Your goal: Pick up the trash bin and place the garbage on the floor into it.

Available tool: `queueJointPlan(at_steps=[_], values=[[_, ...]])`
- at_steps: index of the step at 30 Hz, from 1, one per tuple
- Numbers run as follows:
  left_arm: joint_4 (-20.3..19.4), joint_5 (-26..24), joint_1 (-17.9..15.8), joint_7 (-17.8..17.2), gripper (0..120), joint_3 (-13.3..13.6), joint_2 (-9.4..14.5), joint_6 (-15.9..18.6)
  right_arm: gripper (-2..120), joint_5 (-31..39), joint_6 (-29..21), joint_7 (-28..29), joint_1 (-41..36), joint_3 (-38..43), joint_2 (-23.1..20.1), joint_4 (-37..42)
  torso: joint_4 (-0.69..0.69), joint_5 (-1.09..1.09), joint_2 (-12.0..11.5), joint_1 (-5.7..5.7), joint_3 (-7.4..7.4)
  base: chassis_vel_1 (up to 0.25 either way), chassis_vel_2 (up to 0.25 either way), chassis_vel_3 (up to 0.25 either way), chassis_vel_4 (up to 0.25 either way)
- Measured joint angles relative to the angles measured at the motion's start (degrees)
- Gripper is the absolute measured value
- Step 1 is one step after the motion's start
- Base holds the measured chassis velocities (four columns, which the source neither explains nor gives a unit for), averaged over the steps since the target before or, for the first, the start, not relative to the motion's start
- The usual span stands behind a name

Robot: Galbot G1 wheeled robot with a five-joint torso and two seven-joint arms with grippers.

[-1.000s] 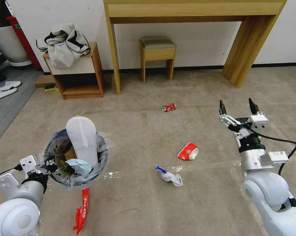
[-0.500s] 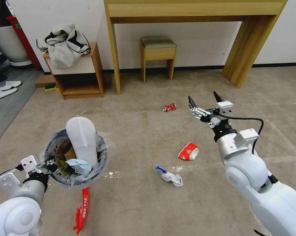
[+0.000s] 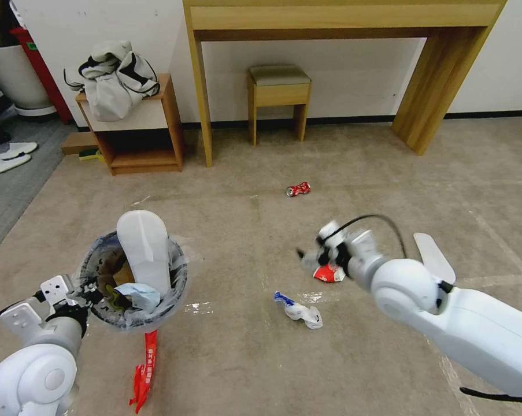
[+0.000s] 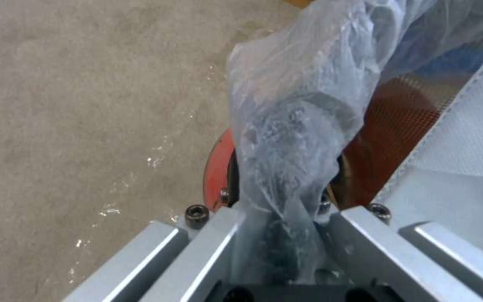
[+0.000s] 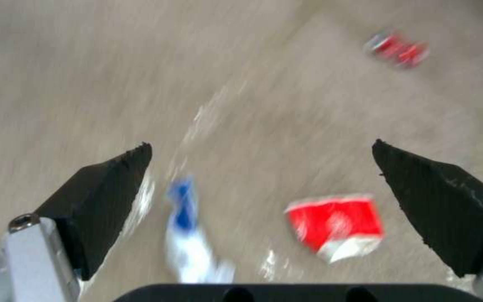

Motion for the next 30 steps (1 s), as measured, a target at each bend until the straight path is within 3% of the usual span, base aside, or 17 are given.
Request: queueJointPlan(at_steps=[1, 2, 4, 5, 7, 10, 20, 30], values=[[0.5, 0.5, -0.2, 0.1, 0, 0.4, -0.3, -0.1, 100, -3.2, -3.3, -6.4, 3.2, -4.3, 0.8, -3.3, -0.01, 0.0, 0.0, 0.0, 0.0, 0.0, 0.0, 0.0, 0.0], [0.5, 0.5, -0.2, 0.1, 0, 0.4, -0.3, -0.1, 100, -3.2, -3.3, -6.4, 3.2, -4.3, 0.8, -3.3, -0.01, 0.0, 0.0, 0.0, 0.0, 0.0, 0.0, 0.0, 0.0], [0.8, 0.9, -0.4, 0.3, 0, 0.8, -1.0, -0.2, 100, -9.0, -3.6, -14.9, 6.3, -7.8, 1.3, -5.7, 0.0, -0.03, 0.0, 0.0, 0.0, 0.0, 0.0, 0.0, 0.0], [0.8, 0.9, -0.4, 0.3, 0, 0.8, -1.0, -0.2, 100, -9.0, -3.6, -14.9, 6.3, -7.8, 1.3, -5.7, 0.0, -0.03, 0.0, 0.0, 0.0, 0.0, 0.0, 0.0, 0.0], [1.1, 1.5, -0.4, 0.5, 0, 1.0, -1.8, -0.3, 100, -16.5, -3.6, -24.8, 8.6, -10.7, 2.7, -8.8, 0.0, -0.02, 0.0, 0.0, 0.0, 0.0, 0.0, 0.0, 0.0], [1.3, 1.8, -0.4, 0.7, 0, 1.0, -2.2, -0.6, 100, -19.6, -3.5, -27.5, 9.0, -12.5, 4.1, -11.1, 0.01, -0.02, 0.0, 0.0, 0.0, 0.0, 0.0, 0.0, 0.0], [1.9, 2.9, 0.2, 1.1, 0, 0.7, -3.7, -1.3, 100, -29.2, -3.1, -30.6, 6.0, -14.5, 7.3, -19.8, 0.0, -0.02, 0.0, 0.0, 0.0, 0.0, 0.0, 0.0, 0.0], [1.1, 3.0, 1.0, 1.1, 0, 0.3, -4.2, -1.3, 99, -32.5, -2.3, -27.3, -0.7, -11.8, 10.5, -27.1, 0.0, -0.02, 0.0, 0.0, -0.01, 0.0, 0.0, 0.0, 0.0]])
